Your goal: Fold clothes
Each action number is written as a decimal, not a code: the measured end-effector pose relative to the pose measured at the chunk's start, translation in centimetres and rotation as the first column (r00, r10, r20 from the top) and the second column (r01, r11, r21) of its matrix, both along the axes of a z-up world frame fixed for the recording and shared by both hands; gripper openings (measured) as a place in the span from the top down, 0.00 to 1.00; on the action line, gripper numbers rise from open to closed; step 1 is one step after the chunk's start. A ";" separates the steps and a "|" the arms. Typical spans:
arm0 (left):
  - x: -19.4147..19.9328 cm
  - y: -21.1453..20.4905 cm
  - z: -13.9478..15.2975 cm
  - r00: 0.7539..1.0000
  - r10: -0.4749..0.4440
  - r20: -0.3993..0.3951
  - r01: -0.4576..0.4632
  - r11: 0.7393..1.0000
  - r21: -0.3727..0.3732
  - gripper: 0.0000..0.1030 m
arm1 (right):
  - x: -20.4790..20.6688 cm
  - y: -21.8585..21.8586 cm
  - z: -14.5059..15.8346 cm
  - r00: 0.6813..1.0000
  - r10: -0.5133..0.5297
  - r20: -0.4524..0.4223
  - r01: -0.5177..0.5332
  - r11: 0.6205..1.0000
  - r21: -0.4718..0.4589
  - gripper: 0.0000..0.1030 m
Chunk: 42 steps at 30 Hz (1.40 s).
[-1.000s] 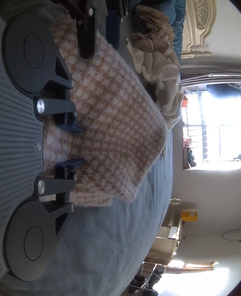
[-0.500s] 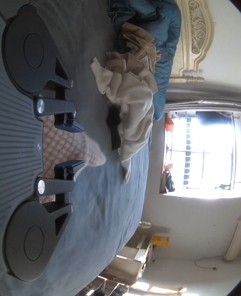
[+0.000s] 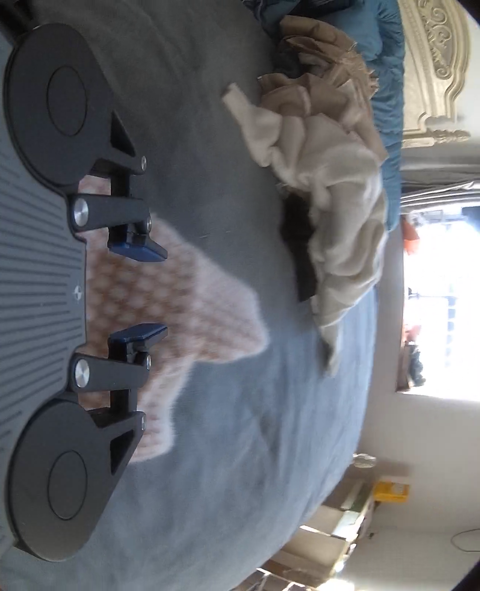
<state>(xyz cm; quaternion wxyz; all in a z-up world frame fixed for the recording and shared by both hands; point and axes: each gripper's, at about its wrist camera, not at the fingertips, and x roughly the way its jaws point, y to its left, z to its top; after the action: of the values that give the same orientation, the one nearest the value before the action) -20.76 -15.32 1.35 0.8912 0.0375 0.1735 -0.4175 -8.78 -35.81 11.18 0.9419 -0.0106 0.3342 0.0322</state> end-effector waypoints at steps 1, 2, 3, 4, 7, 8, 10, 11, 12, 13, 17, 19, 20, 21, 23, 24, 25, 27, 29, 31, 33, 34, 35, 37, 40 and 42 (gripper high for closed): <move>-0.2 0.0 0.0 1.000 0.004 0.002 -0.004 1.000 -0.001 0.31 | 1.0 0.3 0.3 1.000 0.007 0.017 -0.007 1.000 -0.006 0.62; -0.3 -0.1 0.0 1.000 0.007 0.004 -0.007 1.000 -0.001 0.31 | 2.5 0.4 -1.1 1.000 0.004 -0.007 -0.004 0.999 -0.037 0.62; -0.3 -0.1 -0.1 1.000 0.009 0.007 -0.009 1.000 0.000 0.31 | 4.1 0.5 -2.5 1.000 0.001 -0.030 -0.003 0.998 -0.068 0.62; -0.3 -0.1 -0.1 1.000 0.010 0.007 -0.010 1.000 -0.001 0.31 | 5.6 0.6 -3.9 0.999 -0.004 -0.054 -0.002 0.995 -0.099 0.63; 0.0 -0.1 -0.2 1.000 0.004 0.003 -0.004 1.000 -0.008 0.31 | 7.0 -0.4 -7.8 0.998 -0.025 -0.053 0.018 0.993 -0.117 0.63; 0.0 0.0 -0.2 1.000 0.002 0.008 -0.002 1.000 -0.012 0.31 | 6.9 -0.4 -7.3 0.998 -0.029 -0.052 0.023 0.993 -0.117 0.63; -0.1 0.2 -0.2 1.000 -0.003 0.011 0.003 1.000 -0.017 0.31 | 7.0 -0.2 -6.0 0.997 -0.037 -0.071 0.028 0.992 -0.123 0.63; -0.1 0.3 -0.2 1.000 -0.005 0.011 0.005 1.000 -0.019 0.31 | 7.2 -0.1 -5.0 0.996 -0.040 -0.074 0.032 0.993 -0.115 0.63; -0.2 0.5 -0.3 1.000 -0.005 0.008 0.006 1.000 -0.022 0.31 | 7.4 0.1 -3.9 0.997 -0.041 -0.069 0.033 0.994 -0.105 0.63; -0.2 0.6 -0.3 1.000 -0.005 0.001 0.005 1.000 -0.028 0.31 | 7.7 0.2 -2.8 0.999 -0.030 -0.041 0.026 0.996 -0.087 0.63; -0.1 0.7 -0.2 1.000 -0.009 -0.005 0.008 0.999 -0.036 0.31 | 10.2 0.2 -5.7 0.996 -0.026 -0.085 0.016 0.993 -0.114 0.63; -0.1 1.0 0.0 1.000 -0.018 -0.008 0.018 0.999 -0.048 0.30 | 11.3 -0.3 -8.5 0.989 -0.043 -0.138 0.023 0.990 -0.142 0.63; 0.0 1.1 0.0 1.000 -0.023 -0.009 0.023 0.998 -0.054 0.30 | 10.8 -0.9 -7.4 0.991 -0.051 -0.123 0.039 0.994 -0.104 0.63; -0.2 1.4 0.1 1.000 -0.029 -0.004 0.029 0.998 -0.061 0.30 | 10.3 -1.5 -6.2 0.992 -0.060 -0.107 0.054 0.997 -0.063 0.63; -0.4 2.1 0.4 0.999 -0.044 0.014 0.045 0.996 -0.075 0.30 | 7.6 -2.9 -2.4 0.997 -0.064 -0.049 0.063 0.998 -0.006 0.63; -0.5 2.5 0.5 0.999 -0.049 0.018 0.050 0.996 -0.079 0.29 | 6.0 -3.4 -0.4 0.998 -0.061 -0.011 0.061 0.998 0.001 0.63; -0.6 2.8 0.6 0.999 -0.052 0.015 0.053 0.995 -0.081 0.29 | 4.0 -3.7 1.5 0.998 -0.058 0.025 0.059 0.998 -0.019 0.63; -0.7 3.4 0.8 0.999 -0.054 0.005 0.055 0.995 -0.082 0.28 | -0.3 -3.1 4.5 0.997 -0.021 0.079 0.025 0.998 -0.051 0.63; -0.8 4.1 0.8 0.999 -0.051 -0.014 0.050 0.996 -0.076 0.28 | -4.3 -1.6 5.3 0.995 0.040 0.091 -0.035 0.998 -0.055 0.63; -1.0 4.7 0.6 0.999 -0.039 -0.032 0.037 0.997 -0.063 0.28 | -8.0 0.0 5.8 0.990 0.100 0.097 -0.095 0.994 -0.062 0.63; -1.4 5.1 0.3 0.999 -0.021 -0.045 0.019 0.999 -0.032 0.28 | -10.0 2.1 3.9 0.986 0.157 0.057 -0.152 0.985 -0.080 0.63; -1.6 5.2 0.1 0.999 -0.011 -0.052 0.010 1.000 -0.015 0.28 | -10.3 3.4 2.0 0.983 0.183 0.008 -0.182 0.979 -0.091 0.63; -1.7 5.4 0.0 0.998 -0.001 -0.058 0.001 1.000 0.003 0.28 | -10.3 4.3 -0.4 0.981 0.188 -0.043 -0.191 0.976 -0.104 0.63; -2.0 5.8 -0.4 0.997 0.023 -0.070 -0.021 0.999 0.029 0.28 | -10.6 4.7 -4.6 0.986 0.162 -0.037 -0.165 0.980 -0.109 0.63; -2.2 6.8 -0.7 0.995 0.049 -0.092 -0.044 0.998 0.047 0.28 | -10.8 4.3 -4.6 0.993 0.112 -0.021 -0.113 0.992 -0.051 0.63; -2.1 7.3 -0.9 0.993 0.065 -0.102 -0.060 0.997 0.054 0.28 | -10.9 4.8 -2.9 0.994 0.102 -0.043 -0.105 0.992 -0.074 0.63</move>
<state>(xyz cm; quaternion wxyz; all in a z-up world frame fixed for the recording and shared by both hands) -22.82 -7.99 0.50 0.8925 0.0328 0.2309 -0.3862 -19.70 -31.04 8.25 0.9312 -0.0633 0.3525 0.0682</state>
